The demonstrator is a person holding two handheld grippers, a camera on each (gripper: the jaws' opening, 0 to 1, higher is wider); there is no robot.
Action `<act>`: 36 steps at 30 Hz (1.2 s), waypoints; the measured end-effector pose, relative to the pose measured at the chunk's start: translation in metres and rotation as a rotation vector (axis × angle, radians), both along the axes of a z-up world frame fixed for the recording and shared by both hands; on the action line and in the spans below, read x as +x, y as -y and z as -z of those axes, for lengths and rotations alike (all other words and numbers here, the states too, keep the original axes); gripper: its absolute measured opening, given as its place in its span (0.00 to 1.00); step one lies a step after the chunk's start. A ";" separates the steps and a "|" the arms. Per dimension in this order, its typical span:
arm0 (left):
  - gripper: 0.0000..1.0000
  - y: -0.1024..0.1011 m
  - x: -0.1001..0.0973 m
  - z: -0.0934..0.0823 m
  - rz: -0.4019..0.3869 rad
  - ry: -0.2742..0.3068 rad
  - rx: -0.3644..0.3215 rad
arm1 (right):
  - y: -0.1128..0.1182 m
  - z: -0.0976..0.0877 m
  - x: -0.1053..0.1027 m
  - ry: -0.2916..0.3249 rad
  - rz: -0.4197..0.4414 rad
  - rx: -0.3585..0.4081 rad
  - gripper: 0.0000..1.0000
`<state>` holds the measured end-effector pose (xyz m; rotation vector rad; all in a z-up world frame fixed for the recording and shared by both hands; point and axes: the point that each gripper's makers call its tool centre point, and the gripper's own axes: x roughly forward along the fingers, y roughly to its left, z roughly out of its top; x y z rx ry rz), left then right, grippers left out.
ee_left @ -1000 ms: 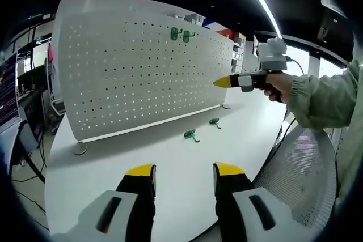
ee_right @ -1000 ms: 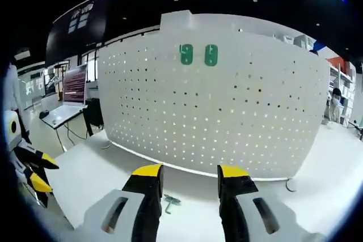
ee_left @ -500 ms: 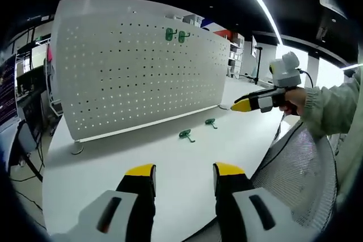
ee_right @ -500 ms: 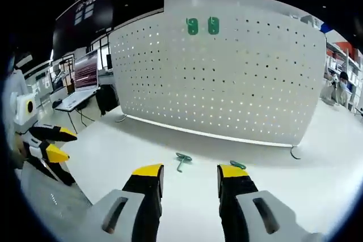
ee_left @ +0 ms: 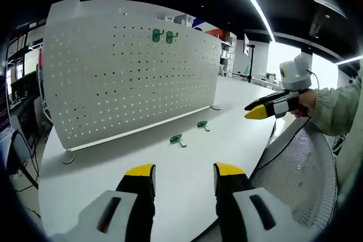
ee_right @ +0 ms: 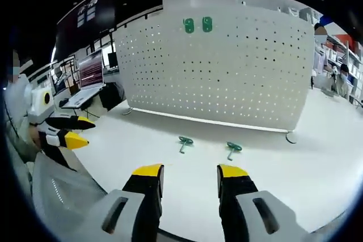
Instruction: Insert the hook assembly into the mounting plate slot until the hook locks in place.
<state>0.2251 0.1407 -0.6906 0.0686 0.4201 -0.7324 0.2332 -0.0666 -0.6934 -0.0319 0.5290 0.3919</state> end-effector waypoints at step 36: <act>0.36 0.108 0.151 0.086 0.505 -0.001 0.433 | -0.009 0.010 -0.020 -0.060 -0.042 0.048 0.35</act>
